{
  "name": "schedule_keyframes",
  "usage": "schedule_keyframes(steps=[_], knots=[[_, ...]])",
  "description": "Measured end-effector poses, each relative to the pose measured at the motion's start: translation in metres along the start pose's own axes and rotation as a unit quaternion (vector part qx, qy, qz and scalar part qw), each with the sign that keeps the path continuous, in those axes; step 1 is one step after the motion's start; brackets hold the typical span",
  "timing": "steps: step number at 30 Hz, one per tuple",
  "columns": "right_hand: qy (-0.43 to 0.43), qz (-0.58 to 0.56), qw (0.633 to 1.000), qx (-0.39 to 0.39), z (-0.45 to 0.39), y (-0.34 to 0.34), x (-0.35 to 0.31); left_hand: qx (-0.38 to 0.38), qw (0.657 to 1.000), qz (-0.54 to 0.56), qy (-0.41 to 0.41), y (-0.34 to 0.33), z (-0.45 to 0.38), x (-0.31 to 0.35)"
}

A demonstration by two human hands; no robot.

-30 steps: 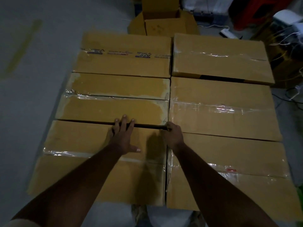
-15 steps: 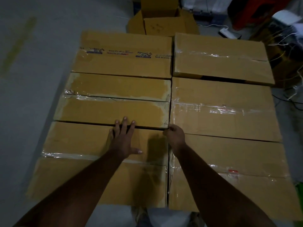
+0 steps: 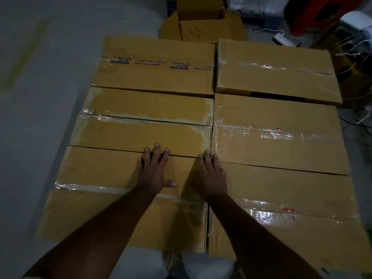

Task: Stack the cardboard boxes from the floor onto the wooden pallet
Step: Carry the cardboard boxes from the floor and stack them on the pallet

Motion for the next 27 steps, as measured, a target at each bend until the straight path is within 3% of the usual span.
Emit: schedule_keyframes(steps=[4,8,10,19,23,27], knots=[[0.008,-0.060,0.997,-0.053,-0.005,0.012,0.006,-0.005,1.000,-0.007,0.005,0.002,0.001,0.005],[0.007,-0.153,0.988,0.032,0.015,0.033,0.034,-0.007,0.999,0.044,-0.007,0.005,0.016,0.019],[-0.030,-0.148,0.987,0.055,0.035,0.037,0.059,0.004,0.996,0.082,-0.028,0.005,0.029,0.032],[-0.142,-0.053,0.988,-0.012,0.100,0.033,0.223,-0.017,0.986,0.114,-0.117,-0.013,0.061,0.145],[-0.098,-0.084,0.990,0.057,0.114,0.049,0.265,-0.014,0.983,0.134,-0.124,-0.023,0.070,0.200],[-0.048,-0.237,0.965,0.099,0.137,0.090,0.273,0.032,0.976,0.183,-0.111,-0.010,0.094,0.259]])
Point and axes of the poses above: each hand's wrist, its own z-axis away from the middle knuckle, its own y-axis out of the back of the hand, x = y × z, the point moved 4 cm from there along -z, towards the middle knuckle, and after that the axes turned 2 degrees about -y, right-handed, at the moved point
